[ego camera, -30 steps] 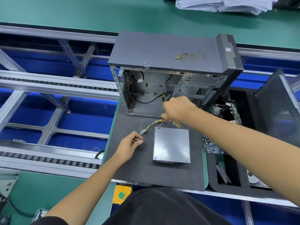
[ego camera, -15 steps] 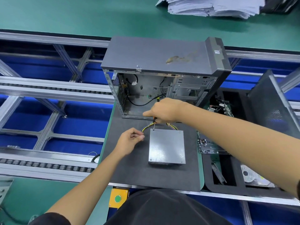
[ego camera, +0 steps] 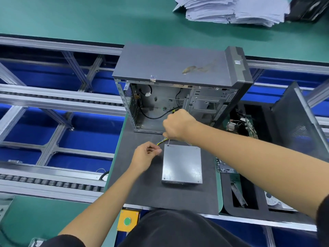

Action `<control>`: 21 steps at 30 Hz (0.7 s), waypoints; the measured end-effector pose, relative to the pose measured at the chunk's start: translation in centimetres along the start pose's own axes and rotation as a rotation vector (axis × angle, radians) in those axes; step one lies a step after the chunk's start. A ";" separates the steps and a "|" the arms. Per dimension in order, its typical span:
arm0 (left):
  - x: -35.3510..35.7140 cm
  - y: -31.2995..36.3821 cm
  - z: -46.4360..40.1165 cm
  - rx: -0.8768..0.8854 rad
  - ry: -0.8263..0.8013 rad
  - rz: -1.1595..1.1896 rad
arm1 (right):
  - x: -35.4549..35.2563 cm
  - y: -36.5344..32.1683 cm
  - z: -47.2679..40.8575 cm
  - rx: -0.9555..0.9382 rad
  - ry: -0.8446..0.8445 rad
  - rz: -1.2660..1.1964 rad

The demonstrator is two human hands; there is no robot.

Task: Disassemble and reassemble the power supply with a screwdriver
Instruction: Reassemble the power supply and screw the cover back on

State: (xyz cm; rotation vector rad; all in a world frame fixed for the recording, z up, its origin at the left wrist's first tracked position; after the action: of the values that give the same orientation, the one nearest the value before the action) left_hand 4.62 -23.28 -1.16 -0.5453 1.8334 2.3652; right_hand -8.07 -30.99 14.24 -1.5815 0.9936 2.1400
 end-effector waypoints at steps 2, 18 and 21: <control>-0.1 0.9 -0.3 0.019 0.038 -0.001 | -0.4 0.6 0.4 -0.001 0.009 -0.029; 2.2 3.4 -1.0 0.117 0.034 0.045 | -2.4 6.0 4.4 0.007 0.145 -0.361; 3.0 3.8 -0.9 0.127 -0.012 0.042 | -2.0 6.7 4.8 0.029 0.138 -0.364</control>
State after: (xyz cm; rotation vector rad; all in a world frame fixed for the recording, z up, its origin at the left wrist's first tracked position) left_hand 0.93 -25.59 1.16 -0.4827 1.9919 2.2512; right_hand -14.86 -32.19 19.22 -1.7590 0.7035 1.7847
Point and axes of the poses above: each hand's wrist, its own z-axis away from the middle knuckle, its own x-axis out of the palm, y = z × x, the point moved 5 cm from there along -z, towards the middle knuckle, and after that the axes turned 8 degrees about y, right-handed, at the moved point
